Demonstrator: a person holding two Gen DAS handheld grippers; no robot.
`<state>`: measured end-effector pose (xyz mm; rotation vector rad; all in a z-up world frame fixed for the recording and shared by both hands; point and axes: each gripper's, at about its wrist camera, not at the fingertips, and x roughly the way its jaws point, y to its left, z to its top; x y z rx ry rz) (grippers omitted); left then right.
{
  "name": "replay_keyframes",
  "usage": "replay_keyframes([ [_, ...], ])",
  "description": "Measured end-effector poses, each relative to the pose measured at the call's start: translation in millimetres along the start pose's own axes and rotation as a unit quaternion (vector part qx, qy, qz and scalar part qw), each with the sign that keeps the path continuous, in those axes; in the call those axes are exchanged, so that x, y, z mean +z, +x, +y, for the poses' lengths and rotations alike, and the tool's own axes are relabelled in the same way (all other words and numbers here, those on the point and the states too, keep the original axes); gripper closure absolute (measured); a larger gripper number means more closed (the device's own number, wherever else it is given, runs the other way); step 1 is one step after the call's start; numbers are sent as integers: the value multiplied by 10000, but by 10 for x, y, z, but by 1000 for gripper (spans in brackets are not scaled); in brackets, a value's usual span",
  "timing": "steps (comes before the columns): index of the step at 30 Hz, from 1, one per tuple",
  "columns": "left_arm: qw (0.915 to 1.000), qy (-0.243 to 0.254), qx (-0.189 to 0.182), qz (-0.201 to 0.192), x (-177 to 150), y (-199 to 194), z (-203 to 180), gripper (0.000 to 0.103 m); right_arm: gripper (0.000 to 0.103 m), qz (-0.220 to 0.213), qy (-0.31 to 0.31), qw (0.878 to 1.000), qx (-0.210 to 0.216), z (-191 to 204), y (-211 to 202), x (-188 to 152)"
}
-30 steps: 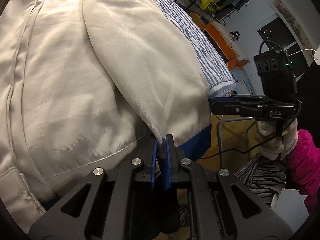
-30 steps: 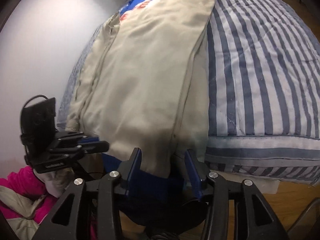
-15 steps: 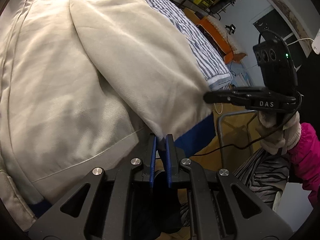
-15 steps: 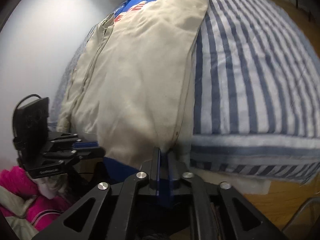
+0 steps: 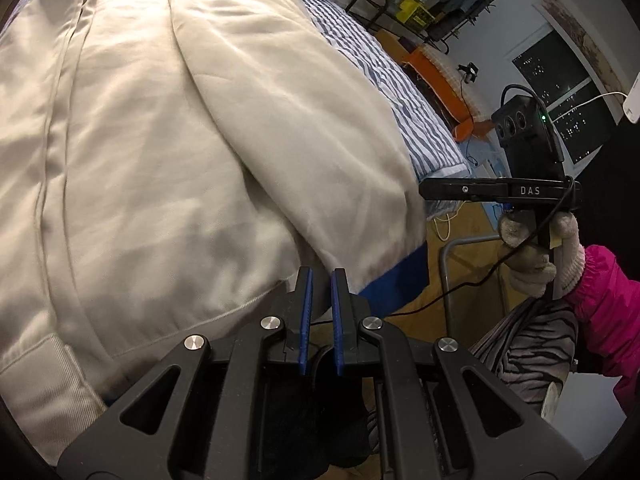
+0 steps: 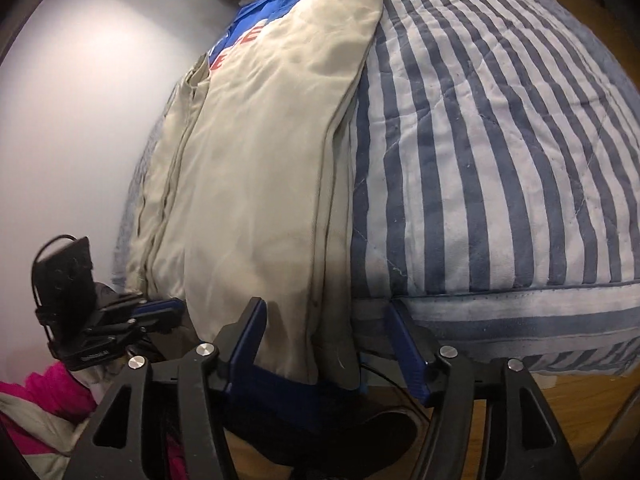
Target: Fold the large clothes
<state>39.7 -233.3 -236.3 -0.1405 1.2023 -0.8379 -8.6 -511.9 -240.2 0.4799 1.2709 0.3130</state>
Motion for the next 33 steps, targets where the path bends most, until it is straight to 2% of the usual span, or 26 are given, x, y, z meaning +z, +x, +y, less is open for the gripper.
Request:
replay_keyframes([
  [1, 10000, 31, -3, -12, 14, 10, -23, 97, 56, 7, 4, 10000, 46, -14, -9, -12],
  [3, 10000, 91, -23, -23, 44, 44, -72, 97, 73, 160, 32, 9995, 265, -30, 26, -17],
  [6, 9998, 201, -6, -46, 99, 77, -116, 97, 73, 144, -5, 9994, 310, -56, 2, -41],
  [9, 9997, 223, 17, -55, 159, 132, -113, 97, 67, 181, -11, 9993, 340, -85, 37, -29],
  [11, 9997, 220, 41, -50, 195, 167, -98, 97, 67, 194, -2, 9992, 341, -68, 79, -8],
  [12, 9997, 218, 49, -40, 212, 203, -89, 97, 73, 199, -54, 9994, 286, -41, 76, -1],
  [13, 9997, 222, 53, -28, 216, 224, -83, 97, 88, 184, -85, 9995, 244, -16, 68, -2],
  [14, 9997, 224, 44, 8, 222, 266, -72, 97, 93, 168, -109, 9996, 199, 20, 53, -3],
  [18, 9995, 300, 7, 91, 217, 345, -63, 97, 97, 36, -156, 9999, 11, 215, -62, -14],
  [21, 9997, 211, -77, 74, 219, 255, -34, 97, 97, -50, -290, 9993, -251, 470, -156, -3],
  [23, 9997, 130, -172, -85, 225, 104, 3, 97, 98, -67, -368, 9985, -403, 605, -204, 25],
  [28, 9976, -121, -228, -648, 177, -457, 165, 97, 98, -62, -1036, 9895, -1011, 1114, -241, 122],
  [33, 9922, -455, -129, -1149, 56, -960, 441, 97, 98, -7, -1552, 9802, -1227, 1561, -161, 230],
])
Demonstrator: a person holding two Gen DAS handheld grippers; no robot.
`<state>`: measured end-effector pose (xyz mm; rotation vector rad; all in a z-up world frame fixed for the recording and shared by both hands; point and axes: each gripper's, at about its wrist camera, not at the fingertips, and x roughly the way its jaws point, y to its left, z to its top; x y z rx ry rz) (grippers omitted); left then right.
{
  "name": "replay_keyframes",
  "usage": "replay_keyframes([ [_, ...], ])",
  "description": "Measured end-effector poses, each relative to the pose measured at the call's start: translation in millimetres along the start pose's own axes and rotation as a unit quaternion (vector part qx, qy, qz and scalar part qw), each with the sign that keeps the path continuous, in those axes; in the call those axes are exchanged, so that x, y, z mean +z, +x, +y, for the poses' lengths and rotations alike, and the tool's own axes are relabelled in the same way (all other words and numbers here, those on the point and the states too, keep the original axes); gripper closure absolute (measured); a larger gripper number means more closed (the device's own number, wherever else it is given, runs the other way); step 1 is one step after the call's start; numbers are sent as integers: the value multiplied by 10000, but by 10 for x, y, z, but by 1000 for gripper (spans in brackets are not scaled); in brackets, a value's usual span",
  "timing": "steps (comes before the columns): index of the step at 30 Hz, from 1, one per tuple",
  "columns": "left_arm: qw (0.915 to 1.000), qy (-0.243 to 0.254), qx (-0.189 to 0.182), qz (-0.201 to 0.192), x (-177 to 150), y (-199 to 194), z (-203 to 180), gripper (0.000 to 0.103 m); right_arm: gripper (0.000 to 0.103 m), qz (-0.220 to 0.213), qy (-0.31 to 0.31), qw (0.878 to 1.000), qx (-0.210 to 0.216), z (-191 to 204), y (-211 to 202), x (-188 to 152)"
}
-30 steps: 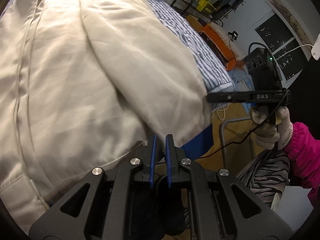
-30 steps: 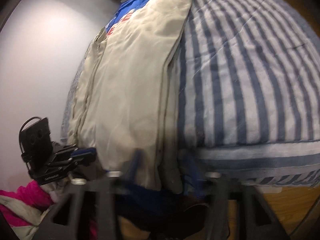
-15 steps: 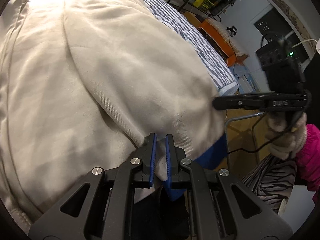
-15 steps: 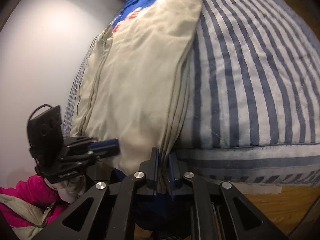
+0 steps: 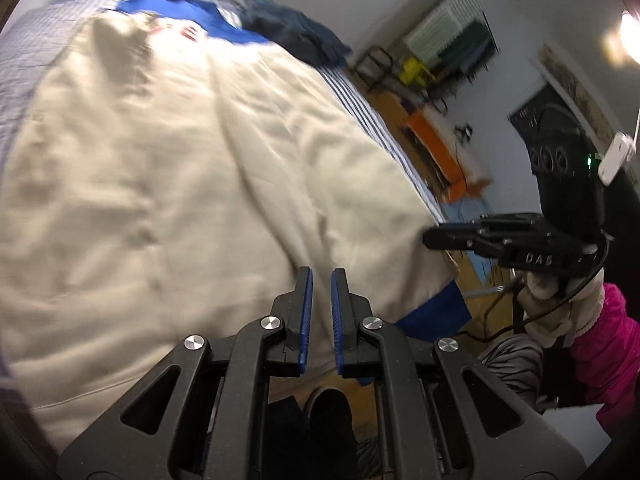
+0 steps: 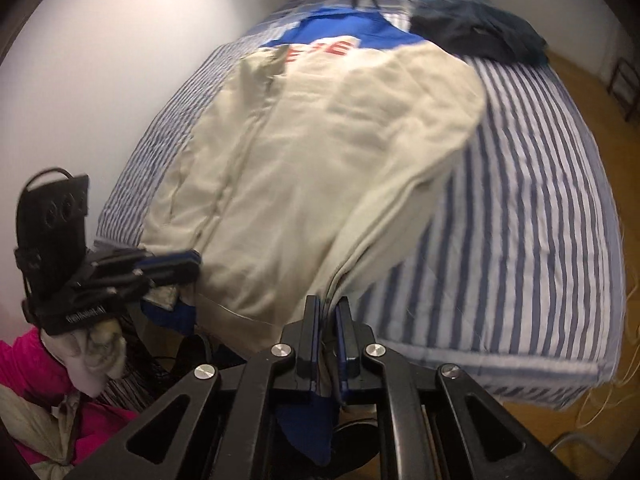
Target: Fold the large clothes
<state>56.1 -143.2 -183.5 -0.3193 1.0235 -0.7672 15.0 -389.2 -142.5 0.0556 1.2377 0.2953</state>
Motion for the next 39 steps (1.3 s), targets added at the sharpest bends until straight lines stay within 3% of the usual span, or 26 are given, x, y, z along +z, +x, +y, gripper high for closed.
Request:
replay_keyframes([
  [11, 9930, -788, 328, -819, -134, -850, 586, 97, 99, 247, -1098, 9936, -136, 940, 414, 453],
  [21, 9877, -1103, 597, -933, -250, -1054, 881, 97, 103, 908, -1557, 9831, 305, 1398, 1348, 420],
  [24, 9869, -1221, 588, -876, -259, -1042, 935, 97, 102, 898, -1675, 9813, 303, 1448, 1402, 382],
  [26, 9877, -1207, 578, -813, -260, -1004, 926, 97, 101, 844, -1510, 9830, 612, 1395, 1306, 388],
  [29, 9907, -1111, 501, -604, -242, -847, 850, 93, 69, 552, -1202, 9859, 1025, 1223, 1008, 378],
  [30, 9918, -1081, 433, -528, -229, -780, 820, 89, 68, 442, -1130, 9864, 1111, 1170, 908, 371],
  [32, 9933, -1038, 303, -417, -190, -647, 769, 62, 67, 204, -905, 9876, 1268, 984, 693, 380],
  [36, 9965, -799, 189, -166, -56, -295, 585, 59, 46, -264, -381, 9933, 1059, 539, 400, 470],
  [39, 9974, -689, 222, -10, 52, -53, 498, 56, 42, -614, 194, 9929, 1001, 129, 292, 619],
])
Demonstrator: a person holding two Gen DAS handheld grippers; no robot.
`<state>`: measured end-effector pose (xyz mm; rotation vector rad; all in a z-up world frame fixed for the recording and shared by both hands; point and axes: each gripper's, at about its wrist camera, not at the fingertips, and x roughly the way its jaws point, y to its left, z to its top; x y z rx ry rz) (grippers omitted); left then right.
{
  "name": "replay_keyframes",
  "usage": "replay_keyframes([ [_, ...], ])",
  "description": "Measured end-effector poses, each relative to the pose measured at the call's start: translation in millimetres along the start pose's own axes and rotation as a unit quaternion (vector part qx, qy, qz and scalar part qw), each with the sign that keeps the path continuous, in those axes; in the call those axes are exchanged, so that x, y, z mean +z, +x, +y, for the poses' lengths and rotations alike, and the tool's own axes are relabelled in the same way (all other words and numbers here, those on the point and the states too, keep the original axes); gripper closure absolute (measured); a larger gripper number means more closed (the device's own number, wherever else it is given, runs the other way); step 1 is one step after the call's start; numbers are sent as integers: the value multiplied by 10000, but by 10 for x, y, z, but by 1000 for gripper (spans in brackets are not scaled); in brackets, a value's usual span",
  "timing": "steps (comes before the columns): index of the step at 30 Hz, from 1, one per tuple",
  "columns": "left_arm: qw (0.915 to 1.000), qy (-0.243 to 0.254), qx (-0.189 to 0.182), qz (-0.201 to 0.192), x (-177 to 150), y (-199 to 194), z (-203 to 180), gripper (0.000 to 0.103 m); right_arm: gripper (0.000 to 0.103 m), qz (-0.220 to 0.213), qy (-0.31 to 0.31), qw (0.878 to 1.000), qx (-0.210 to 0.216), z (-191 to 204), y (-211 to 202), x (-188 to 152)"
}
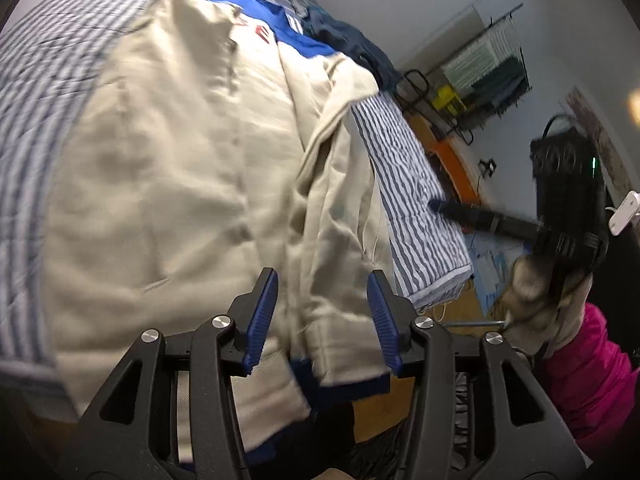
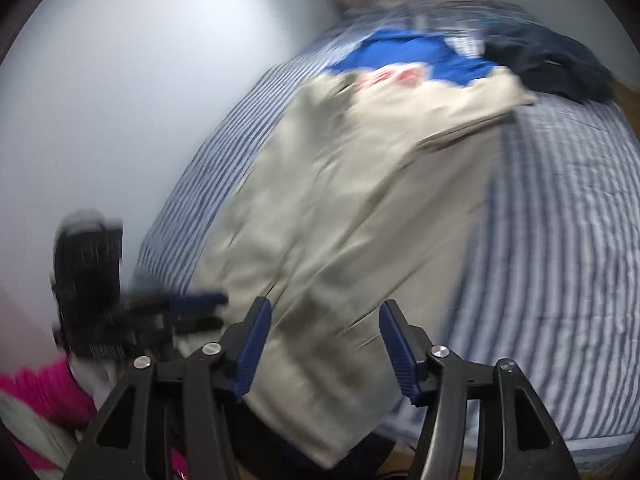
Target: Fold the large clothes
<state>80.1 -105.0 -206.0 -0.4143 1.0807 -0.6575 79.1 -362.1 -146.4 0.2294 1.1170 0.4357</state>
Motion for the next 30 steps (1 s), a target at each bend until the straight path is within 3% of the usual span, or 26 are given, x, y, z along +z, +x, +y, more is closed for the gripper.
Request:
replay_keyframes([
  [3, 9999, 65, 40, 130, 76, 196, -49, 55, 34, -310, 407, 9987, 19, -293, -62, 200],
  [7, 9995, 155, 131, 250, 140, 385, -65, 47, 32, -604, 591, 9963, -165, -600, -52, 480],
  [20, 9976, 195, 141, 644, 296, 779, 21, 47, 26, -1165, 1597, 9799, -269, -1520, 363, 1298],
  [28, 9955, 45, 216, 922, 276, 840, 23, 87, 28, -1368, 2558, 9570, 16, -2065, 749, 1583],
  [30, 9954, 114, 207, 925, 276, 834, -15, 91, 34, -1328, 2581, 9570, 32, -2102, 849, 1645],
])
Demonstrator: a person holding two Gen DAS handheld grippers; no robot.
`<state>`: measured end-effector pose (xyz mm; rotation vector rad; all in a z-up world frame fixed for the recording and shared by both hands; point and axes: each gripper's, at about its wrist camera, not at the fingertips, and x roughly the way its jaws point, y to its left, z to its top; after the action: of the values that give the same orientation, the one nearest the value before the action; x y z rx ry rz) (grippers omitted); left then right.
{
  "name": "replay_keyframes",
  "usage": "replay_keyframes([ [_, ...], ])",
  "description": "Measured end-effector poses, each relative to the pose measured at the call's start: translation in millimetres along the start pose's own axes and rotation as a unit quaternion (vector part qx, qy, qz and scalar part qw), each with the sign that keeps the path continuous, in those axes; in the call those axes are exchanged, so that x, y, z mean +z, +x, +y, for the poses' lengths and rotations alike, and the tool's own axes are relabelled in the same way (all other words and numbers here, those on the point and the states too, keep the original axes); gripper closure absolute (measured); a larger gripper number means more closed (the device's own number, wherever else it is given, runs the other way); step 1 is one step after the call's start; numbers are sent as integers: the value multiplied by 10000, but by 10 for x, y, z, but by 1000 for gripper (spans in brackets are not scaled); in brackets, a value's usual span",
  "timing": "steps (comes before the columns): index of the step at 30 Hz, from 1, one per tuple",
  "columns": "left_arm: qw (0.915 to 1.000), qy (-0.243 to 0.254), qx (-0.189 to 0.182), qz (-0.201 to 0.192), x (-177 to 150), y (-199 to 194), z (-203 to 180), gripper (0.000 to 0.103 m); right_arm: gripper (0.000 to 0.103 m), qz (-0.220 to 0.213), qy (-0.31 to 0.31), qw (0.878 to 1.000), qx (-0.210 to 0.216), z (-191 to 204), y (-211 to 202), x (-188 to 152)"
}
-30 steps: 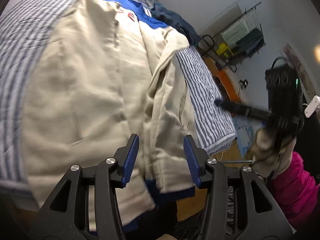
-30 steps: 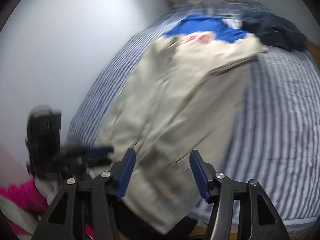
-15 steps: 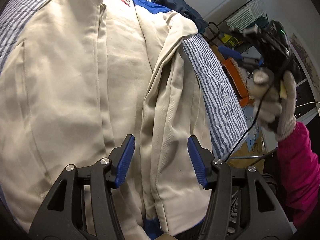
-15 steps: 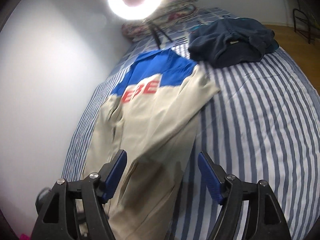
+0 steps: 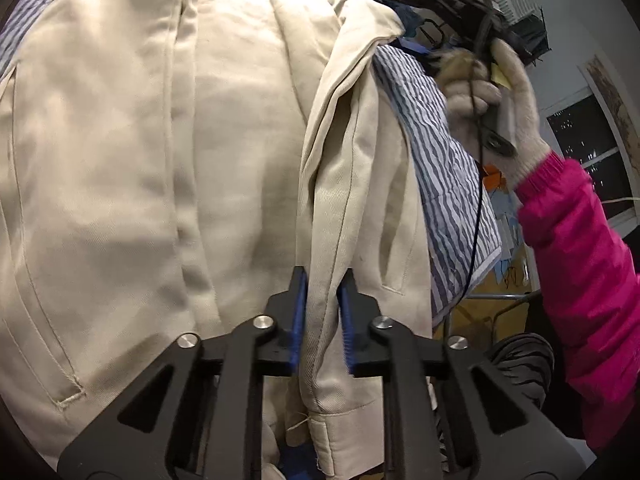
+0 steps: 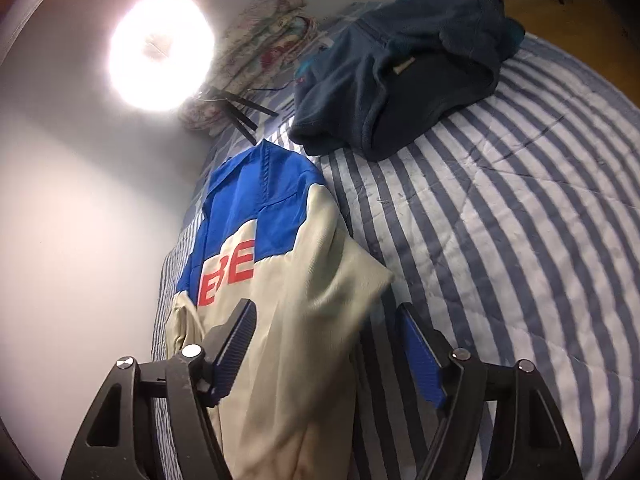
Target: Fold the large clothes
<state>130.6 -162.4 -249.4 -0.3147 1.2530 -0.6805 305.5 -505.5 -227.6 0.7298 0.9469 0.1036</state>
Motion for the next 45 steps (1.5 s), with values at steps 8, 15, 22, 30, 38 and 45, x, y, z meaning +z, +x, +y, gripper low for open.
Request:
replay_keyframes([
  [8, 9997, 170, -55, -160, -49, -57, -149, 97, 92, 66, -584, 9976, -371, 338, 127, 79],
  [15, 9990, 195, -214, -335, -178, -171, -264, 98, 96, 5, -1956, 9763, -923, 1252, 91, 42],
  [22, 9987, -22, -212, -461, -298, -317, -121, 98, 97, 355, -2972, 9459, -1254, 2016, 562, -261],
  [30, 9986, -371, -73, -383, -375, -229, 173, 98, 98, 832, -3544, 9159, -1690, 2294, 1430, -665],
  [38, 9990, -297, -9, -343, -382, -121, 128, 98, 81, 1053, -3515, 9185, -1475, 2185, 1725, -791],
  [45, 9988, -318, 51, -357, -387, -128, 78, 98, 72, 668, -3060, 9488, -410, 2102, 652, -610],
])
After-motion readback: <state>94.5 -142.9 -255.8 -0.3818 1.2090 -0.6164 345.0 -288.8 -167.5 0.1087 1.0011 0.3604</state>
